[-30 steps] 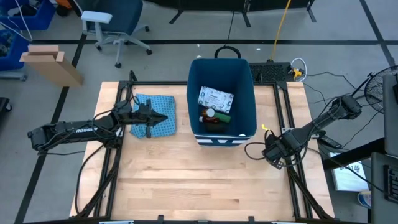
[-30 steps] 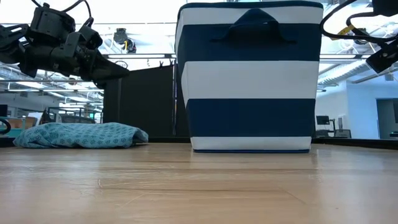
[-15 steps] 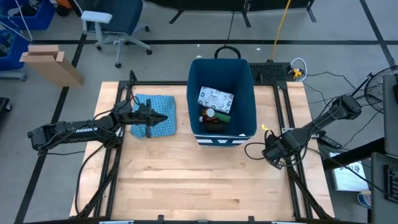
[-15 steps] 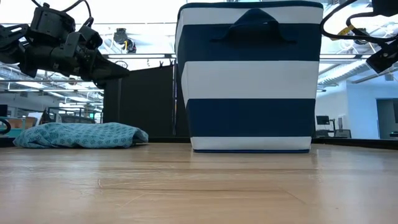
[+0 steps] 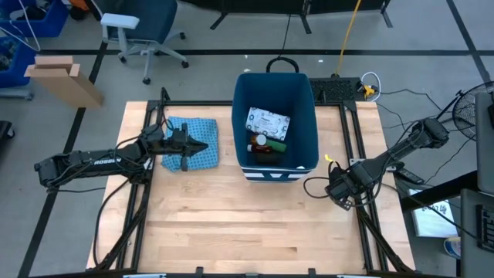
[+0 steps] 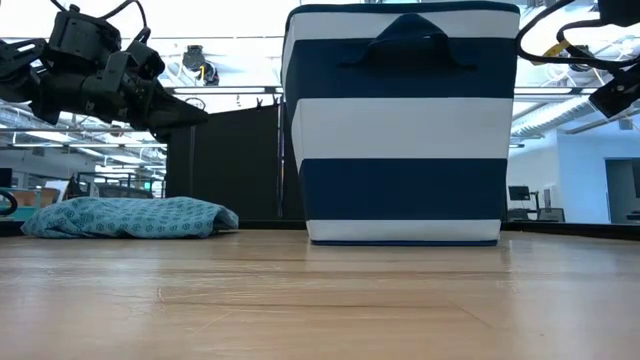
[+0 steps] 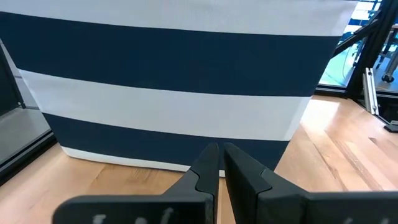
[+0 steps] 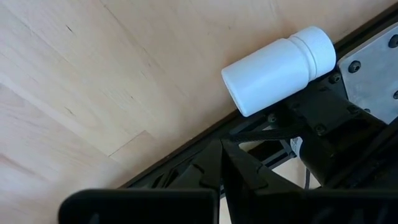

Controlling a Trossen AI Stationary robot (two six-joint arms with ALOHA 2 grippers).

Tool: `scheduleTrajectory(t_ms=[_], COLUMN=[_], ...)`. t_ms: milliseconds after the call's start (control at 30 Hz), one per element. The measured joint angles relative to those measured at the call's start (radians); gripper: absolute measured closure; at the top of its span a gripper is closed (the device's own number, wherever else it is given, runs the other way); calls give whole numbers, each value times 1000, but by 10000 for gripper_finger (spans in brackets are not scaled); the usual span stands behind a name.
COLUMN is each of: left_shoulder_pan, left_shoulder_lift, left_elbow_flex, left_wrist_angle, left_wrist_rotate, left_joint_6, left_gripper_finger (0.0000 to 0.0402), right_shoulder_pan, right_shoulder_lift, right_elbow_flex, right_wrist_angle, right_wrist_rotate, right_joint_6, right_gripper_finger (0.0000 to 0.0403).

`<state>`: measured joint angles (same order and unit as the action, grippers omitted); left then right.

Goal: Pick & place medical supplies in basket/bin
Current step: Put the white pill bottle into the blue bin

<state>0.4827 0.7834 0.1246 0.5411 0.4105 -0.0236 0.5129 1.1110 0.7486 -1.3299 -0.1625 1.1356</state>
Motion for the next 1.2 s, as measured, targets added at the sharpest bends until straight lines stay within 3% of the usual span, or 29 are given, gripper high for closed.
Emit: scheduleTrajectory(t_ms=[333, 700, 900, 1200], left_shoulder_pan=[0, 0, 0, 0], left_shoulder_lift=[0, 0, 0, 0], left_elbow_flex=[0, 0, 0, 0], left_wrist_angle=[-15, -16, -15, -7], left_wrist_rotate=[33, 33, 30, -20], left_joint_6=[3, 43, 46, 56], left_gripper_finger=[376, 376, 376, 376], right_shoulder_pan=[0, -1, -2, -9], right_shoulder_lift=[0, 43, 131, 373], right_elbow_flex=[0, -1, -1, -1], right_wrist_angle=[-21, -7, -4, -110], right_wrist_rotate=[-52, -40, -18, 92], right_joint_6=[-5, 207, 241, 264], right_gripper_finger=[403, 403, 403, 403])
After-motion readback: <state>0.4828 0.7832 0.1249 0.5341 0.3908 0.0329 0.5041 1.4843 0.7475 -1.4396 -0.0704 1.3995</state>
